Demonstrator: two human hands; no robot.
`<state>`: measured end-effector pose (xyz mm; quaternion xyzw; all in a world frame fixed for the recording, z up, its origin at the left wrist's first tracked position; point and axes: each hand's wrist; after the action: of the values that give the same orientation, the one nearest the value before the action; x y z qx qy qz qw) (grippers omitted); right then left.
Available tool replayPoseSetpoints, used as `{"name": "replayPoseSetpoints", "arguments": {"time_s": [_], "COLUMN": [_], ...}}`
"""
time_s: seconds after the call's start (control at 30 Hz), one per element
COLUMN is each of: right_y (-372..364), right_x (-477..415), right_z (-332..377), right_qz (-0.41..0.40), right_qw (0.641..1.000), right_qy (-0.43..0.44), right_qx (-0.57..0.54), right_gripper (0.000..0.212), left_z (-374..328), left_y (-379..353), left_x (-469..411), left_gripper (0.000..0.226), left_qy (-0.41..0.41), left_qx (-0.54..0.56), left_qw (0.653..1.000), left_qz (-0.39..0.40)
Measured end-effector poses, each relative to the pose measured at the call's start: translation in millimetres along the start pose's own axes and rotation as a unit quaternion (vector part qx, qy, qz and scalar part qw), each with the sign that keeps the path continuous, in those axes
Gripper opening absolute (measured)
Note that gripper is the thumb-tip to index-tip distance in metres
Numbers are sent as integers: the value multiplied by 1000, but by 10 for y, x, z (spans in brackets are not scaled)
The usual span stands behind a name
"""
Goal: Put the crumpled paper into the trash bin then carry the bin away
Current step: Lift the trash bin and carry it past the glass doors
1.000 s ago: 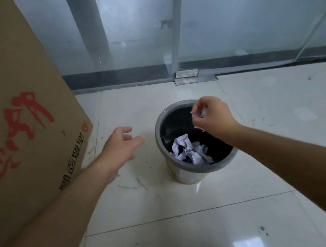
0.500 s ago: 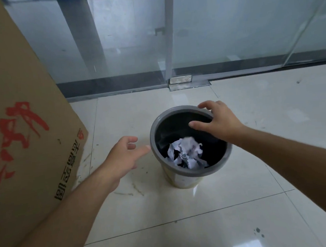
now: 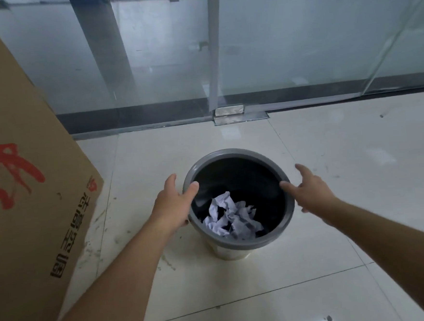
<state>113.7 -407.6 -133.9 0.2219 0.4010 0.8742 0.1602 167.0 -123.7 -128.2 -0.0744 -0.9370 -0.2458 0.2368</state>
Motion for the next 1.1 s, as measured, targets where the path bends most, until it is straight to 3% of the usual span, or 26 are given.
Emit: {"name": "replayPoseSetpoints", "arguments": {"time_s": [0.1, 0.23, 0.37, 0.6, 0.93, 1.1], "right_y": [-177, -335, -386, -445, -437, 30], "right_x": [49, 22, 15, -5, 42, 452], "right_z": [19, -51, -81, -115, -64, 261], "right_qz": [46, 36, 6, -19, -27, 4], "right_qw": [999, 999, 999, 998, 998, 998], "right_qy": [8, 24, 16, 5, 2, -10], "right_qx": [24, 14, -27, -58, -55, -58], "right_gripper": [65, 63, 57, 52, 48, 49], "left_z": [53, 232, 288, 292, 293, -130], "left_y": [-249, -408, -443, -496, -487, -177], "left_x": [-85, -183, -180, -206, -110, 461], "left_gripper": [58, 68, 44, 24, 33, 37], "left_qy": [-38, -39, -12, -22, -25, 6], "left_qx": [-102, -182, -91, -47, -36, -34], "left_qw": [994, 980, 991, 994, 994, 995], "left_qz": [-9, -67, -97, -98, -96, -95]}}
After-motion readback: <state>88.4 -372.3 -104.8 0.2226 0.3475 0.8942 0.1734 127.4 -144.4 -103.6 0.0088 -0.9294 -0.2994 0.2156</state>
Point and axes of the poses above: each hand's wrist, its own x-axis away from the middle knuckle, its own y-axis out of the back of the hand, z = x × y, and after that the axes turned 4 degrees about y, right-handed
